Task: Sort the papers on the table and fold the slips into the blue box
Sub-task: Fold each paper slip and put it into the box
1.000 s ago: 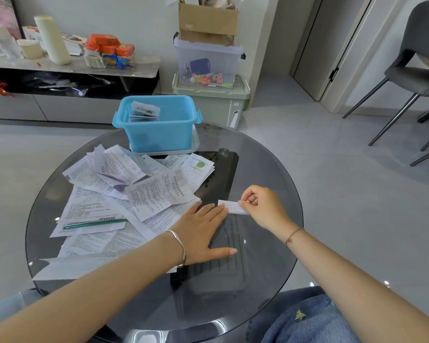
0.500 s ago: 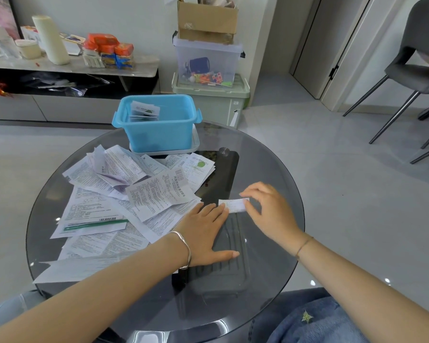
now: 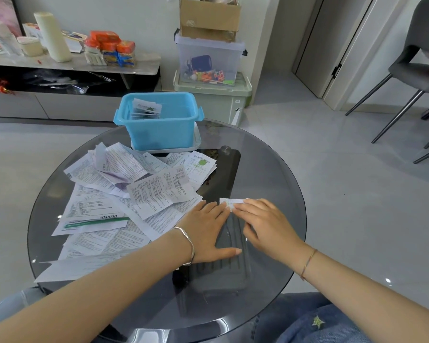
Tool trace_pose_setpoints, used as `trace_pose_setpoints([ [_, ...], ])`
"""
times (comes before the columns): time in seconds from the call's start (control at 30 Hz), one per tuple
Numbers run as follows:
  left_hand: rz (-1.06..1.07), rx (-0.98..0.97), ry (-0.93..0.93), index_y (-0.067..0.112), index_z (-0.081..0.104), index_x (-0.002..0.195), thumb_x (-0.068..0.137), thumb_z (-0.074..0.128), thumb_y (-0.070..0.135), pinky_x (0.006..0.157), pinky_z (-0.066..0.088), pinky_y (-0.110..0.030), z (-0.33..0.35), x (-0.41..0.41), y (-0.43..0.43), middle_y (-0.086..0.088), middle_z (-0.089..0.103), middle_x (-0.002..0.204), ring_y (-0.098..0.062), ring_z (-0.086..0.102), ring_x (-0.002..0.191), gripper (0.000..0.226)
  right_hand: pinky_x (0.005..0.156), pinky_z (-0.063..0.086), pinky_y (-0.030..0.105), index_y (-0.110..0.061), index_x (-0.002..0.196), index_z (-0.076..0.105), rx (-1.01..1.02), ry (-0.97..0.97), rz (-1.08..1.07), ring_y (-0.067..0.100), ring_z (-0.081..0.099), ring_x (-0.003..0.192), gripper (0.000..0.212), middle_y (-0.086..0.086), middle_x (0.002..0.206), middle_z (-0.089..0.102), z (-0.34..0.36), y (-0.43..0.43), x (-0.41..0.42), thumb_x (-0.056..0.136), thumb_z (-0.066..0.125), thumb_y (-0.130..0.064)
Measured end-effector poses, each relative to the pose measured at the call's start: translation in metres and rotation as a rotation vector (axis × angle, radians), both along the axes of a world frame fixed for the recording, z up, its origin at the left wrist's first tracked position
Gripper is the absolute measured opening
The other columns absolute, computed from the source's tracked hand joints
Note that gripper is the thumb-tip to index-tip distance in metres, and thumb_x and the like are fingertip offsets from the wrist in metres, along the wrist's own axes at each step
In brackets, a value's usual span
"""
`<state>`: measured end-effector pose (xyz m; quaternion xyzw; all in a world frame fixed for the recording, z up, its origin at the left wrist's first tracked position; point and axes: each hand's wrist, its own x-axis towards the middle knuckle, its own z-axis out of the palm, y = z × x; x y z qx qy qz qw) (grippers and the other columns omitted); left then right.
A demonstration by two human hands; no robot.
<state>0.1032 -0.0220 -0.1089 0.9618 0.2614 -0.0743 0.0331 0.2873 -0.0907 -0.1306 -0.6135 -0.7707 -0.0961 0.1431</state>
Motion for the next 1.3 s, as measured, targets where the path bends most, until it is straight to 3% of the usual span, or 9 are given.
trace_pose_setpoints([
  [0.27, -0.011, 0.047, 0.011, 0.017, 0.020, 0.151, 0.063, -0.001, 0.086, 0.118, 0.010, -0.036, 0.004, 0.004, 0.004, -0.004, 0.025, 0.156, -0.021, 0.025, 0.140, 0.114, 0.087, 0.051, 0.038, -0.017, 0.095, 0.076, 0.044, -0.039, -0.074, 0.024, 0.067, 0.100, 0.033, -0.002, 0.105, 0.072, 0.001, -0.012, 0.023, 0.074, 0.051, -0.012],
  [0.37, 0.001, 0.052, 0.027, 0.025, 0.019, 0.151, 0.077, 0.017, 0.086, 0.116, 0.015, -0.038, 0.006, 0.011, 0.003, -0.004, 0.032, 0.150, -0.023, 0.032, 0.135, 0.096, 0.088, 0.051, 0.041, -0.016, 0.102, 0.074, 0.013, -0.014, -0.090, 0.025, 0.065, 0.107, 0.031, 0.000, 0.112, 0.070, -0.002, -0.017, 0.027, 0.072, 0.068, -0.009],
  [0.53, 0.007, 0.087, 0.064, 0.029, 0.016, 0.151, 0.080, 0.020, 0.081, 0.113, 0.020, -0.040, 0.007, 0.015, 0.002, -0.005, 0.033, 0.148, -0.025, 0.035, 0.131, 0.089, 0.098, 0.045, 0.036, -0.020, 0.119, 0.066, 0.001, -0.076, -0.063, 0.017, 0.055, 0.122, 0.040, -0.005, 0.127, 0.062, 0.000, -0.016, 0.023, 0.093, 0.039, -0.035],
  [0.7, -0.008, 0.028, 0.076, 0.019, 0.026, 0.149, 0.061, -0.002, 0.091, 0.117, 0.009, -0.039, 0.013, 0.009, 0.004, -0.003, 0.033, 0.151, -0.020, 0.031, 0.137, 0.118, 0.094, 0.048, 0.037, -0.017, 0.110, 0.070, -0.026, -0.008, -0.055, 0.018, 0.065, 0.108, 0.041, -0.003, 0.115, 0.069, -0.003, -0.008, 0.022, 0.091, 0.039, -0.035],
  [0.9, -0.028, -0.022, 0.159, 0.009, 0.016, 0.152, 0.084, 0.025, 0.078, 0.119, -0.004, -0.041, 0.016, -0.005, 0.008, -0.004, 0.014, 0.160, -0.019, 0.012, 0.147, 0.097, 0.094, 0.047, 0.034, -0.020, 0.109, 0.070, -0.088, 0.087, -0.081, 0.017, 0.055, 0.123, 0.034, -0.004, 0.125, 0.064, -0.001, 0.000, 0.021, 0.090, 0.051, -0.042],
  [1.03, -0.072, -0.010, 0.140, 0.008, 0.024, 0.149, 0.076, 0.010, 0.085, 0.120, -0.001, -0.040, 0.017, -0.010, 0.012, -0.006, 0.022, 0.157, -0.020, 0.015, 0.146, 0.108, 0.069, 0.052, 0.025, -0.019, 0.087, 0.066, -0.012, -0.026, -0.057, 0.018, 0.069, 0.092, 0.015, -0.005, 0.096, 0.073, 0.004, 0.009, 0.019, 0.081, 0.074, -0.030],
  [1.13, -0.084, -0.050, 0.063, 0.011, 0.050, 0.133, 0.060, -0.003, 0.092, 0.117, 0.016, -0.037, 0.024, -0.005, 0.021, -0.004, 0.051, 0.137, -0.019, 0.042, 0.129, 0.122, 0.052, 0.034, 0.019, -0.018, 0.079, 0.062, 0.039, -0.123, -0.011, 0.016, 0.060, 0.055, 0.013, -0.007, 0.064, 0.063, 0.011, 0.014, 0.018, 0.079, 0.074, -0.024],
  [1.2, -0.052, -0.092, -0.003, 0.016, 0.058, 0.127, 0.072, 0.014, 0.089, 0.107, 0.030, -0.033, 0.031, 0.001, 0.033, -0.001, 0.061, 0.121, -0.019, 0.053, 0.111, 0.101, 0.046, 0.032, 0.019, -0.017, 0.076, 0.063, 0.090, -0.212, 0.037, 0.017, 0.053, 0.044, 0.010, -0.006, 0.056, 0.057, 0.012, 0.017, 0.020, 0.079, 0.071, -0.021],
  [1.3, -0.021, -0.152, -0.088, 0.022, 0.058, 0.129, 0.088, 0.044, 0.066, 0.093, 0.042, -0.030, 0.034, 0.007, 0.050, 0.000, 0.062, 0.120, -0.018, 0.057, 0.105, 0.062, 0.041, 0.026, 0.021, -0.015, 0.078, 0.065, 0.009, -0.304, 0.043, 0.019, 0.049, 0.041, 0.011, -0.004, 0.055, 0.054, 0.012, 0.018, 0.020, 0.069, 0.073, -0.015],
])
